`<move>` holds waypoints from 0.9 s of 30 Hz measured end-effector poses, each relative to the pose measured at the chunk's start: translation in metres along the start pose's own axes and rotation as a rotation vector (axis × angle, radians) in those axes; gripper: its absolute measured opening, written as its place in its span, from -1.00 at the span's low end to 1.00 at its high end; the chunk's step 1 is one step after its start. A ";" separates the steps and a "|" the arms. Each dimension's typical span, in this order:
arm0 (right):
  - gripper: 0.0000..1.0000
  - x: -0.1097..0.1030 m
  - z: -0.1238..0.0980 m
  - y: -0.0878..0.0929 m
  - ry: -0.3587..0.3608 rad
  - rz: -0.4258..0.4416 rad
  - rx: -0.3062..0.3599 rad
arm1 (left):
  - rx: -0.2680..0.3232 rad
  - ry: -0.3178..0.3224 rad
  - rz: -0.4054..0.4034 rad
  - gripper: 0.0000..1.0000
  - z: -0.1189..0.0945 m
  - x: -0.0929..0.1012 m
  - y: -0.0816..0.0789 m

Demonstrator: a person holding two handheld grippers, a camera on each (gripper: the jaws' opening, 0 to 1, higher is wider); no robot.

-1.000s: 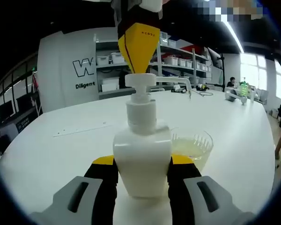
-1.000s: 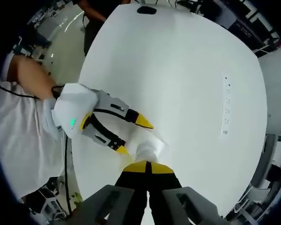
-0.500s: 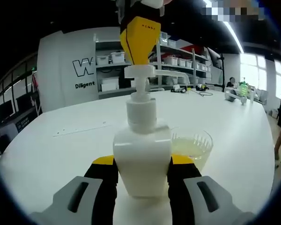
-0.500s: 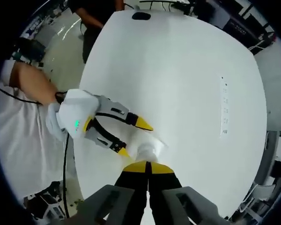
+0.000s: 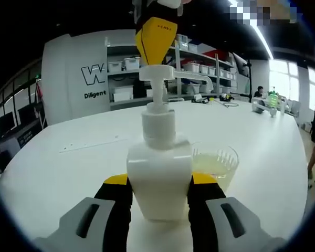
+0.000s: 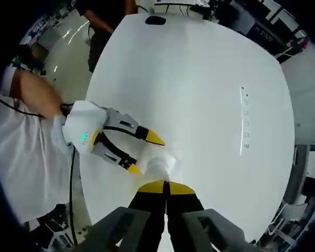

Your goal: Hold the bottle steady, press the pump all the way down and release, and repeat the specified number of times to dispense into the cup

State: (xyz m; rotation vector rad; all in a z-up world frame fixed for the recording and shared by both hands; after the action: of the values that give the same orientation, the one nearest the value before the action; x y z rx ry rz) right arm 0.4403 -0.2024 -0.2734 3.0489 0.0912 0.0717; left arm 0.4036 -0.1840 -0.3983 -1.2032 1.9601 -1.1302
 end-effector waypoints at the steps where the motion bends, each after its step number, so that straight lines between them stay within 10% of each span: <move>1: -1.00 0.001 0.000 0.001 -0.004 0.020 -0.006 | 0.000 0.000 0.002 -0.21 0.000 0.000 0.000; 27: -1.00 -0.005 0.004 -0.003 -0.014 -0.015 -0.012 | -0.001 0.002 0.001 -0.21 0.001 0.000 0.001</move>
State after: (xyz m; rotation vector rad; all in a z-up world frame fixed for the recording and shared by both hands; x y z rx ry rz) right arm 0.4358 -0.2006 -0.2784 3.0360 0.1125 0.0493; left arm 0.4039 -0.1838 -0.3997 -1.2019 1.9630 -1.1301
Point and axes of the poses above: the point that each gripper's makers call its tool centre point, and the gripper's own axes: z roughly forward along the fingers, x roughly to its right, y roughly out of its underside, the point moved 3 cm from there along -z, roughly backward along the fingers, and after that the axes turned 9 degrees about -x, right-handed, at the moved point
